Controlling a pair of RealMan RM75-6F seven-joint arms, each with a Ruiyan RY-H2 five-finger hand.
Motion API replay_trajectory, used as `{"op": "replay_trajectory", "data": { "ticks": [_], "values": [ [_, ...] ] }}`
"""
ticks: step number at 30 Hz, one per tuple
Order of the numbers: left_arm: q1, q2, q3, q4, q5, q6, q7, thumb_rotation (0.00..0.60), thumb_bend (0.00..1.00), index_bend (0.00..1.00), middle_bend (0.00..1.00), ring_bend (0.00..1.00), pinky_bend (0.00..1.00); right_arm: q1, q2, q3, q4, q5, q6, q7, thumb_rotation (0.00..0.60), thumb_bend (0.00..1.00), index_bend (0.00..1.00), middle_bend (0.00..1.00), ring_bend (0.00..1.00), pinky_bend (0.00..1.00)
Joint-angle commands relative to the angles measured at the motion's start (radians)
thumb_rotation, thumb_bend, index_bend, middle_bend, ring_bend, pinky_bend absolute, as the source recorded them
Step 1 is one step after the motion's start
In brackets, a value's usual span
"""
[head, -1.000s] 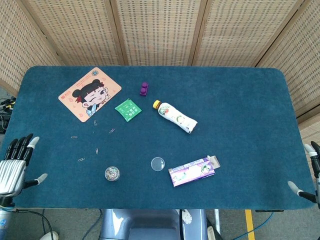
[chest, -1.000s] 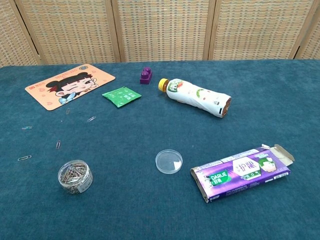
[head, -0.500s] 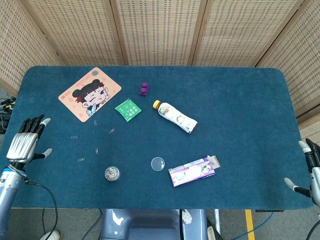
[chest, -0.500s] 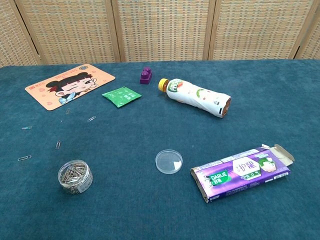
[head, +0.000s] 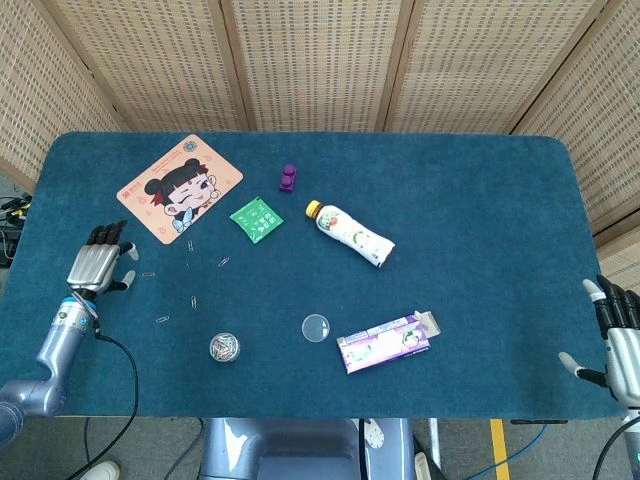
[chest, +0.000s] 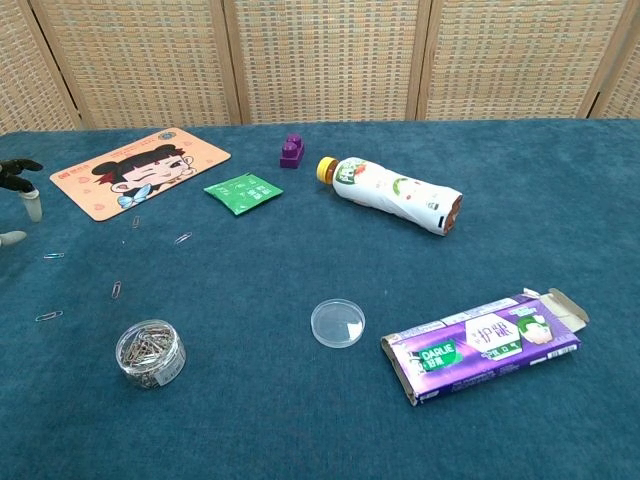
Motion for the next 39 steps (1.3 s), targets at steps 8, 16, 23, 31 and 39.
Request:
{"op": "replay_trajectory", "data": {
  "ticks": [8, 16, 23, 31, 39],
  "values": [
    [-0.018, -0.056, 0.005, 0.065, -0.03, -0.047, -0.022, 0.6, 0.41, 0.46, 0.0, 0.0, 0.0, 0.006, 0.0, 0.0, -0.001, 0.005, -0.01, 0.0, 0.6, 0.0, 0.01, 0.0, 0.0, 0.0],
    [-0.023, -0.076, 0.006, 0.078, -0.048, -0.062, -0.005, 0.6, 0.42, 0.49, 0.0, 0.0, 0.0, 0.009, 0.003, -0.002, 0.0, 0.007, -0.018, 0.006, 0.6, 0.0, 0.01, 0.0, 0.0, 0.0],
    [-0.025, -0.082, 0.007, 0.085, -0.054, -0.061, 0.008, 0.6, 0.42, 0.5, 0.0, 0.0, 0.0, 0.01, 0.005, -0.003, -0.001, 0.008, -0.02, 0.012, 0.6, 0.0, 0.01, 0.0, 0.0, 0.0],
    [-0.027, -0.087, 0.008, 0.084, -0.065, -0.069, 0.024, 0.6, 0.42, 0.5, 0.0, 0.0, 0.0, 0.011, 0.009, -0.005, -0.001, 0.006, -0.023, 0.019, 0.6, 0.0, 0.01, 0.0, 0.0, 0.0],
    [-0.029, -0.099, 0.01, 0.085, -0.063, -0.059, 0.022, 0.6, 0.42, 0.5, 0.0, 0.0, 0.0, 0.013, 0.013, -0.004, 0.002, 0.008, -0.026, 0.032, 0.6, 0.0, 0.01, 0.0, 0.0, 0.0]
  ]
}}
